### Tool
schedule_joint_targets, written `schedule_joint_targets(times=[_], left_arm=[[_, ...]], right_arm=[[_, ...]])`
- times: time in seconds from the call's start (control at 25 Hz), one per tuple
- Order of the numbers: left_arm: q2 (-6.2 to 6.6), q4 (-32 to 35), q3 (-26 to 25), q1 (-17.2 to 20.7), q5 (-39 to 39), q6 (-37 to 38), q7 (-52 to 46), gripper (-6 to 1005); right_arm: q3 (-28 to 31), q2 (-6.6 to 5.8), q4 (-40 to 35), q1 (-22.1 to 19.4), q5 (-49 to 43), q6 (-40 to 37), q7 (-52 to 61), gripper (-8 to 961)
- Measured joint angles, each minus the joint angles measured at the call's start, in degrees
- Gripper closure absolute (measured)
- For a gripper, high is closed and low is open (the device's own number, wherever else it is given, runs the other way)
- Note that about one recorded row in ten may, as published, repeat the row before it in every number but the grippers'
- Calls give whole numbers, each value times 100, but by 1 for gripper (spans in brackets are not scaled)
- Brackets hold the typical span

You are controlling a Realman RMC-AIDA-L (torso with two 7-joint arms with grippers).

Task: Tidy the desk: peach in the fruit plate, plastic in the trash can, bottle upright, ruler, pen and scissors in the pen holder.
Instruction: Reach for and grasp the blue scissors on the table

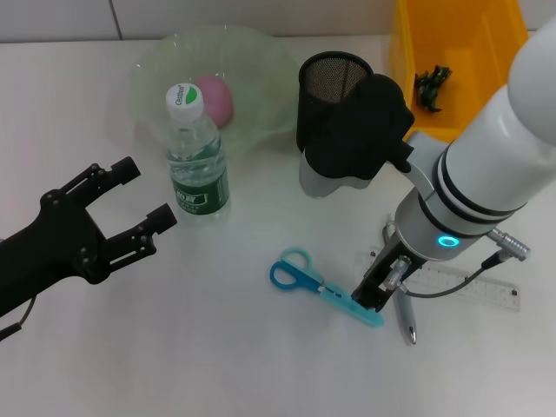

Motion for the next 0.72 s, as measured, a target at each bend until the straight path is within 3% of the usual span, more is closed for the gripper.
schedule_joint_targets(times=[0.28,0.72], left_arm=[[-6,0,0,25,6,0,8,139],[-8,-13,0,38,16,-1,32,139]], right_arm=[[-146,2,25,-12,53,154,9,664],[-327,-1,337,8,211,477,20,669]])
